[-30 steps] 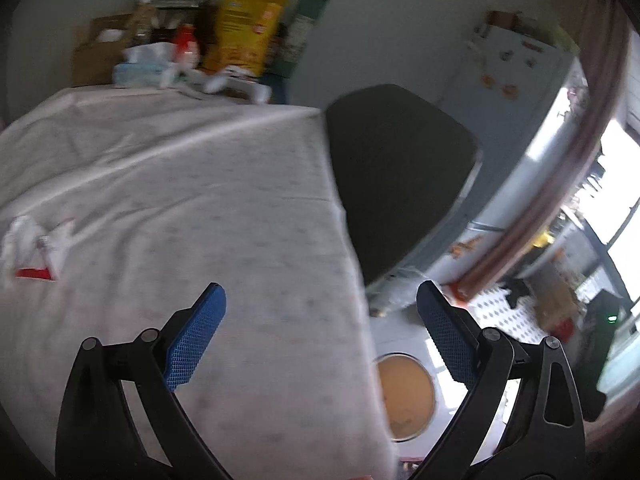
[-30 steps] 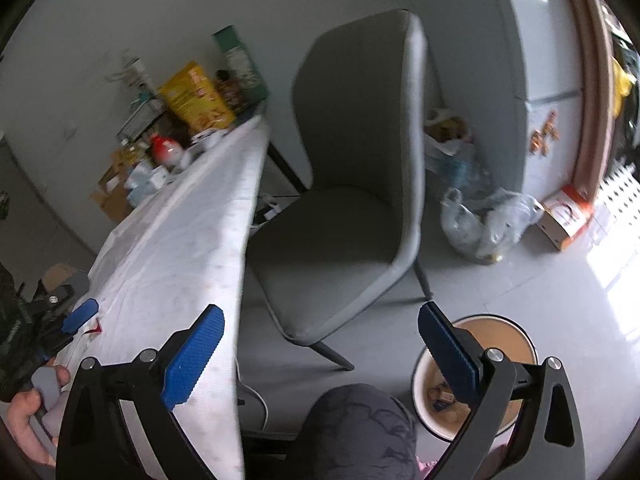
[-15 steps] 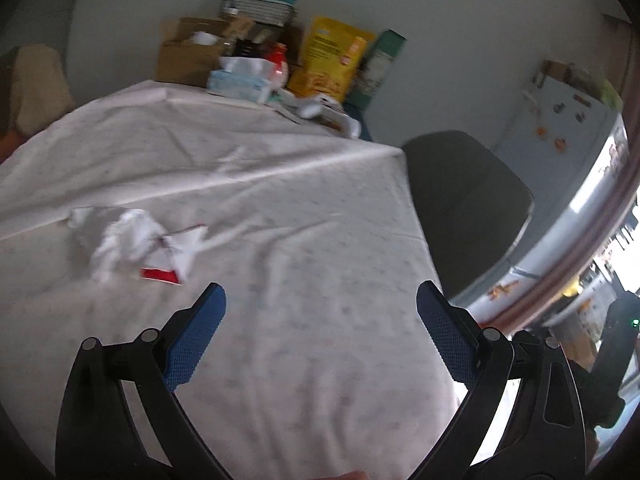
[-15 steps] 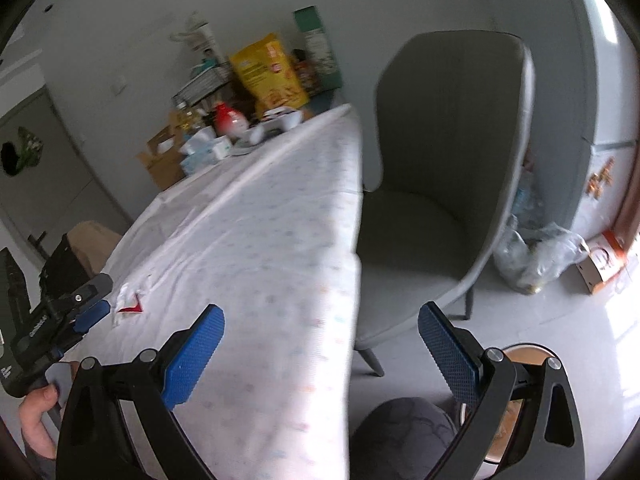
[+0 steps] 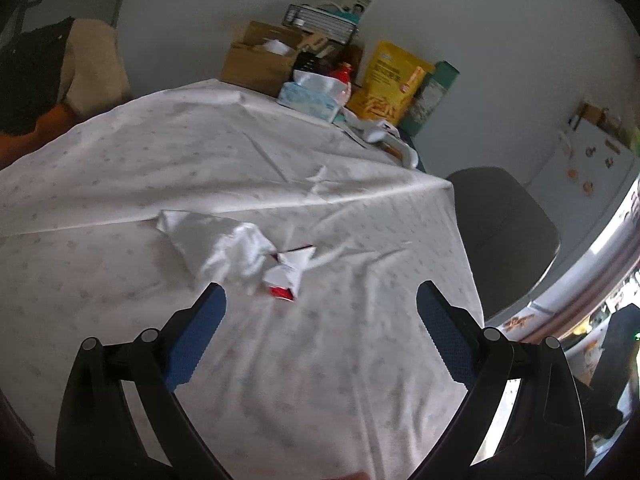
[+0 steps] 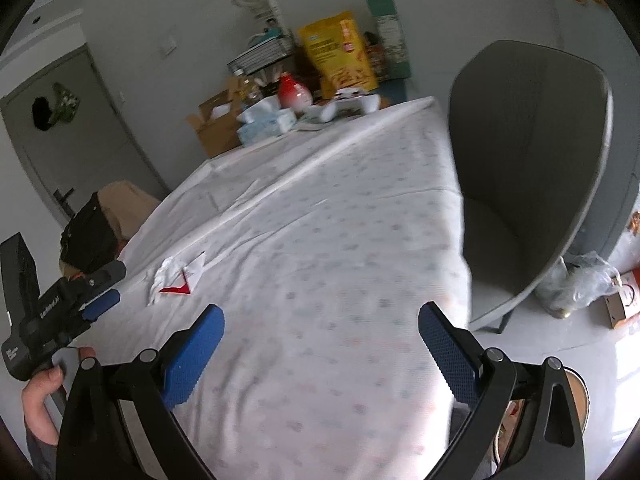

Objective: Collect trash
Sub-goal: 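Move both grippers back over the table toward the white tissue, then grasp the white tissue with the left gripper while the right gripper grasps the red-and-white scrap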

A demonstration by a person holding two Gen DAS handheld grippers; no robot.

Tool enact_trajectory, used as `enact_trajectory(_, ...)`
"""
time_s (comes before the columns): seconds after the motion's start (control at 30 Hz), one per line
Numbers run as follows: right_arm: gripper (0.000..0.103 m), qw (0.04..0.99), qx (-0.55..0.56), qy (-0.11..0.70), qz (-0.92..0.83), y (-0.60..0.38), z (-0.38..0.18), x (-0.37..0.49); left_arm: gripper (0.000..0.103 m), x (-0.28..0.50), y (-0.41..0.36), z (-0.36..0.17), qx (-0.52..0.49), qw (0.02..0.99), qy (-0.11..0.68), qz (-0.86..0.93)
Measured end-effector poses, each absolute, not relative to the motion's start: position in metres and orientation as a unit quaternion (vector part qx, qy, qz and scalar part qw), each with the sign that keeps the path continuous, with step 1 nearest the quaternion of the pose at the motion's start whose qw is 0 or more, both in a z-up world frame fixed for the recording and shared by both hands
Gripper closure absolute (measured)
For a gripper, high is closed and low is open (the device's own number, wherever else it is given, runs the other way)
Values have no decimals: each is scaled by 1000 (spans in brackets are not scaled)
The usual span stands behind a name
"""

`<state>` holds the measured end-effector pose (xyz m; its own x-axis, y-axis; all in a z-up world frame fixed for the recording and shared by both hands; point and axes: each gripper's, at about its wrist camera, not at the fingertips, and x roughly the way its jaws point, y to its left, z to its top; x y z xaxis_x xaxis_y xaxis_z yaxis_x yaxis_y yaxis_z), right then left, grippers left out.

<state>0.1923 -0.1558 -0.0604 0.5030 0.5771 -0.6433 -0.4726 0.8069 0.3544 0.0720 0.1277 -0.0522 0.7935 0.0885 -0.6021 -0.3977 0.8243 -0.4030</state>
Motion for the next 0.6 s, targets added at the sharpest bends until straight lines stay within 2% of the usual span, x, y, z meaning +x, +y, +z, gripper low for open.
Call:
enact_trajectory(0.07, 8, 861, 57, 398, 313, -145, -60, 191, 8, 69, 136, -53, -269, 909, 289, 136)
enact_trajectory(0.17, 16, 859, 27, 400, 318, -126, -61, 188, 8, 67, 147, -57, -270, 907, 290, 140)
enact_trajectory(0.37, 17, 854, 10, 403, 330, -107, -65, 182, 8, 71, 163, -65, -270, 906, 299, 132)
enact_trajectory(0.43, 25, 852, 4, 404, 334, -102, -65, 182, 8, 75, 168, -67, -266, 905, 305, 131)
enact_trajectory(0.6, 25, 858, -4, 397, 326, -98, -66, 177, 10, 90, 176, -75, -254, 902, 325, 128)
